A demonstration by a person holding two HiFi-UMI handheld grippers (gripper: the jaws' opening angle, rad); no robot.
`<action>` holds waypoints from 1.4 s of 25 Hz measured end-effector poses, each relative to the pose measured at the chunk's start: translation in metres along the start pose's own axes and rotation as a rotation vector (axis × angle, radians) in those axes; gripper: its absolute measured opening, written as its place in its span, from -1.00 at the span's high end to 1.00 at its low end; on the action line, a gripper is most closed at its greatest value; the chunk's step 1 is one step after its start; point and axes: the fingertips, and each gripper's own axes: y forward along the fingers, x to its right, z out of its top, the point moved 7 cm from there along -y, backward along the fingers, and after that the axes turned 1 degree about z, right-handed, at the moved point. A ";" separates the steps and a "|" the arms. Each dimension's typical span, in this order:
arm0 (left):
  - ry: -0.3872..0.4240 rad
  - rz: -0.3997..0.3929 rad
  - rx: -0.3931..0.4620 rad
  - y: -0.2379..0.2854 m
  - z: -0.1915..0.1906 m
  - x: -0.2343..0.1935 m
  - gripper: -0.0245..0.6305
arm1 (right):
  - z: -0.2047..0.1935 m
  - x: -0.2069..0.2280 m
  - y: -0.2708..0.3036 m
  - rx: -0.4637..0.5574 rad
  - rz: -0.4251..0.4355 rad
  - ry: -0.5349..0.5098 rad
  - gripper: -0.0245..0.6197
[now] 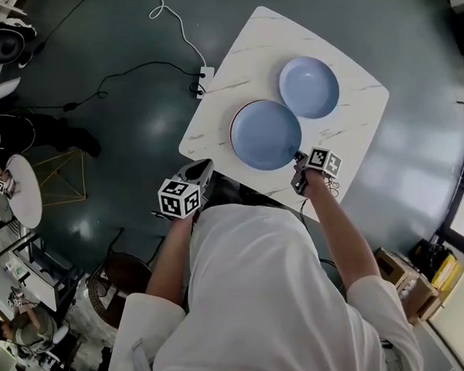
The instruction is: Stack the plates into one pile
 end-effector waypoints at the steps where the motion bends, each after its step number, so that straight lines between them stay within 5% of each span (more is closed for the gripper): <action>1: 0.003 -0.005 -0.002 0.001 0.001 0.000 0.89 | -0.001 -0.001 -0.001 -0.015 0.003 -0.019 0.60; 8: 0.024 -0.062 -0.031 0.016 0.006 -0.004 0.89 | -0.007 -0.001 -0.014 -0.047 -0.034 -0.168 0.46; 25: 0.161 -0.206 -0.145 0.066 0.041 -0.004 0.89 | -0.017 0.011 -0.054 0.129 0.051 -0.002 0.48; 35: 0.230 -0.272 -0.239 0.095 0.063 -0.009 0.88 | -0.028 0.020 -0.061 0.235 0.026 0.091 0.81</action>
